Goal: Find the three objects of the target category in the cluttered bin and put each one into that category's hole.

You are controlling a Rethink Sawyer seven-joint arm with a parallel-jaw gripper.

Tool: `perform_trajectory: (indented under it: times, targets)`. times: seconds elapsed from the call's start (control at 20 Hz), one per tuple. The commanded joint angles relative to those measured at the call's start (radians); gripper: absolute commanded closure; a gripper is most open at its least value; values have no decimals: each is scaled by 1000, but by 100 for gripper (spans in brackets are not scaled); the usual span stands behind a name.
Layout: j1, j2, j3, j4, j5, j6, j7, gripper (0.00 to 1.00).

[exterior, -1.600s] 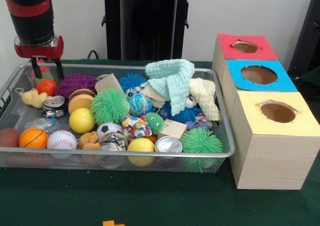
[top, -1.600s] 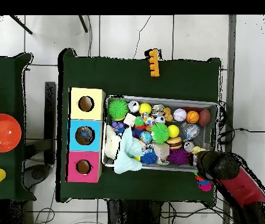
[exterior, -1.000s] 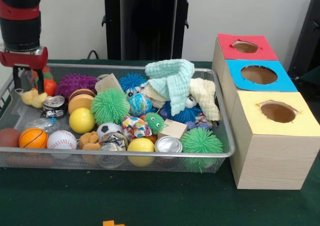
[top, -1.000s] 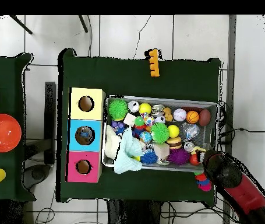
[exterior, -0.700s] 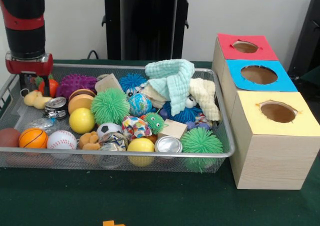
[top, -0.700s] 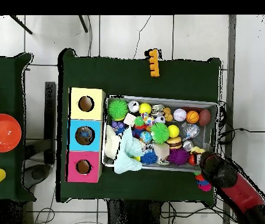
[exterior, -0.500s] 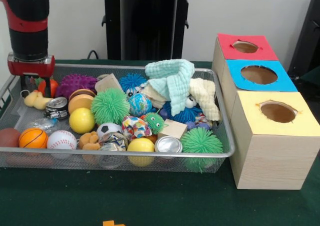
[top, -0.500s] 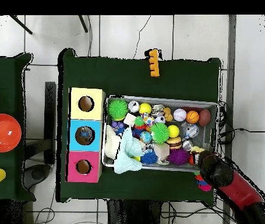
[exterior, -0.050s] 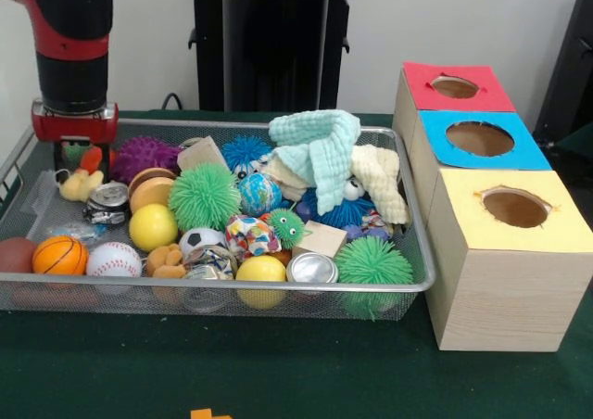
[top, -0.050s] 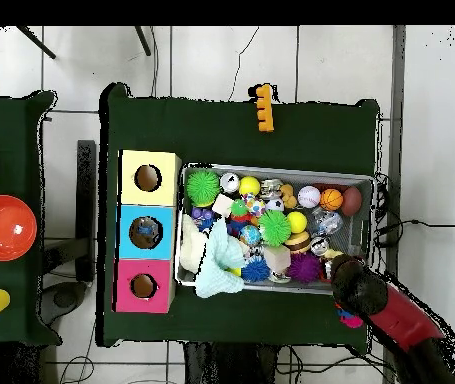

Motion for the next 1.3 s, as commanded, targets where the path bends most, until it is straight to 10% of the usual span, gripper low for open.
perform_trajectory:
  times: [0.05,0.55,1.3]
  targets:
    - [44,-62,44,7,30,223,154,0]
    - [104,-105,0,-195,81,474,177,0]
    - [162,-16,-23,-350,145,511,264,0]
